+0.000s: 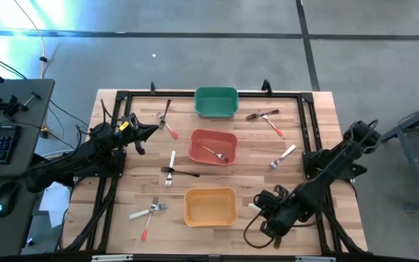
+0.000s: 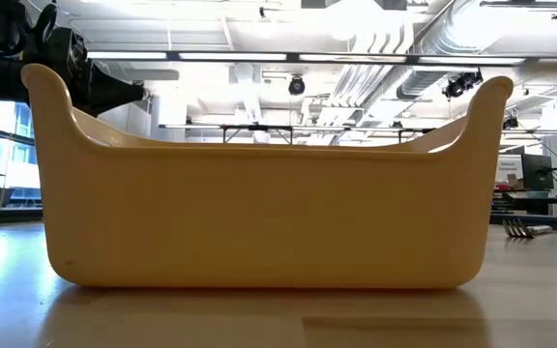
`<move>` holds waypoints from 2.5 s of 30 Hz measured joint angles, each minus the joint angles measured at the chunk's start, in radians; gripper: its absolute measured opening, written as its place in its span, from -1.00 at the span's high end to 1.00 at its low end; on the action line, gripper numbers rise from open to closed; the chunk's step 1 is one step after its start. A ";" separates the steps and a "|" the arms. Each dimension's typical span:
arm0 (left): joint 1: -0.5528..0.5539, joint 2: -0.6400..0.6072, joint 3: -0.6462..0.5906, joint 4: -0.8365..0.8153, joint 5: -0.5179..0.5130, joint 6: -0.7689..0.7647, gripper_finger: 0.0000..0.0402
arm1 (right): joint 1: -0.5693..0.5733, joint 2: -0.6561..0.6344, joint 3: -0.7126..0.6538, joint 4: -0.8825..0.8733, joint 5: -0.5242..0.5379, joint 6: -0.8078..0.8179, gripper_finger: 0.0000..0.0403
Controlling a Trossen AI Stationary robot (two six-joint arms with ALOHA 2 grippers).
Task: Sort silverware by color (type)
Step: Put the white fork into the yellow bin
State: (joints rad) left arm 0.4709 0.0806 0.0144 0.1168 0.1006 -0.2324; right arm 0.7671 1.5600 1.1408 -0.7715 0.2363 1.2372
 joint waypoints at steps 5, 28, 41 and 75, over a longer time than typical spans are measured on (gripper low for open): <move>0.000 0.000 0.000 0.000 0.000 0.000 1.00 | -0.074 0.000 0.114 -0.009 0.035 -0.075 0.93; 0.000 0.000 0.000 0.000 0.000 0.000 1.00 | -0.400 0.219 0.165 0.582 -0.099 -0.485 0.99; 0.000 0.000 0.000 0.000 0.000 0.000 1.00 | -0.370 0.267 0.165 0.540 -0.054 -0.659 1.00; 0.000 0.002 0.021 0.056 0.136 0.008 1.00 | -0.319 -0.184 -0.672 1.494 0.262 -1.192 1.00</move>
State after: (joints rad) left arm 0.4709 0.0826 0.0351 0.1728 0.2362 -0.2244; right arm 0.4477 1.3764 0.4687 0.7230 0.4988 0.0448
